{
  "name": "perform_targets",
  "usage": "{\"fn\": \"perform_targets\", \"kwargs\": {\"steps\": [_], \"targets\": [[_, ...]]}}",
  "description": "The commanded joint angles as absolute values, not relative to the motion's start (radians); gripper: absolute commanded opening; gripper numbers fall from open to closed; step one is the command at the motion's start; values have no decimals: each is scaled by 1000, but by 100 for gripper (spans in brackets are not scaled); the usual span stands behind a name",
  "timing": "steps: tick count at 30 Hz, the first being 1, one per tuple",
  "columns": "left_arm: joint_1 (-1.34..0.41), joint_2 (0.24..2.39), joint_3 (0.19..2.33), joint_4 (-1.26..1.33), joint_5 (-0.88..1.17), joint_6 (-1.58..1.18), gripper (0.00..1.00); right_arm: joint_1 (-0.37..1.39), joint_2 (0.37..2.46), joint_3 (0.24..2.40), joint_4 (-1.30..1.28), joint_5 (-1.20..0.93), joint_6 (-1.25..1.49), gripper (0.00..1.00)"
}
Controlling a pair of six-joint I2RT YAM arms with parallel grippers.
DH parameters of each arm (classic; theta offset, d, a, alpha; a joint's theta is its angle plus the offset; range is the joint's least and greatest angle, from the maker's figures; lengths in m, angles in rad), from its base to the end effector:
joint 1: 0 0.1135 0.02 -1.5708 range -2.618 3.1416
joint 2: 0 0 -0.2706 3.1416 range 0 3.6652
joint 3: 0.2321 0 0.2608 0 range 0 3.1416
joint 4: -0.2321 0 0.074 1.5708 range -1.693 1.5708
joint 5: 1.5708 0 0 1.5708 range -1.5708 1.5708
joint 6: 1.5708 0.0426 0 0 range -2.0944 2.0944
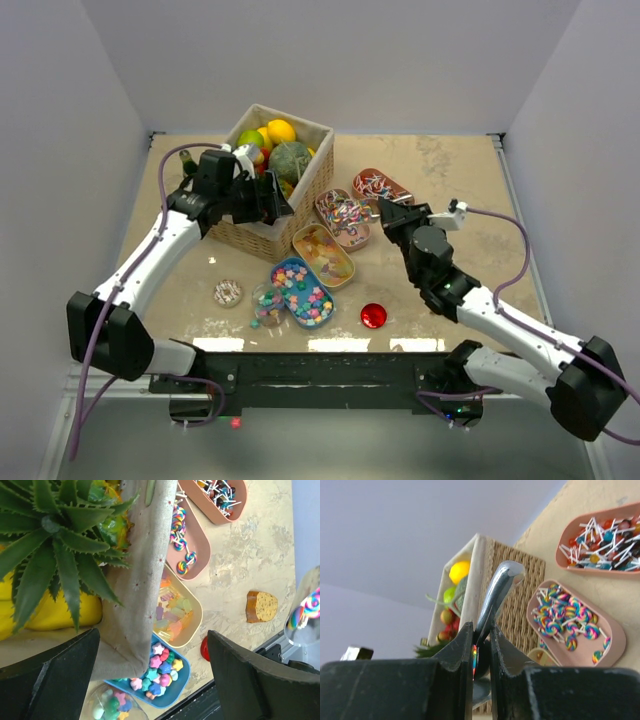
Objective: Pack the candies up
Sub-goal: Place the fake candies in the packing bottle.
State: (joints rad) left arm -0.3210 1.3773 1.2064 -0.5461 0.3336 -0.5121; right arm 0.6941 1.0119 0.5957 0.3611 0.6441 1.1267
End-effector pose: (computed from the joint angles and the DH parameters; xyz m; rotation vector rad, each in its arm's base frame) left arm 0.2939 -0.1124 0.3199 -0.0454 2.3748 -0.8005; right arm 0.2015 0.1344 0.2892 0.8418 1.4629 0.8735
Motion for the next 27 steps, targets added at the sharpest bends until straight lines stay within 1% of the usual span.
{"fn": "perform_targets", "kwargs": {"steps": [1,3,8,12,20,27], "targets": [[-313,1328,1258,-606,295,-502,94,692,959,604,281,490,1140,0],[-313,1318,1259,-612,285,-500,94,693,950,578,290,424,1161,0],[-313,1296,1241,-623,259,-502,95,744,953,545,308,390,1170,0],[-313,1282,1209,-621,255,-506,95,787,994,522,385,324,1161,0],[-311,1258,1169,-641,232,-500,95,831,1103,568,472,227,1126,0],[-302,1223,1123,-650,219,-496,95,861,1166,623,523,186,1077,0]]}}
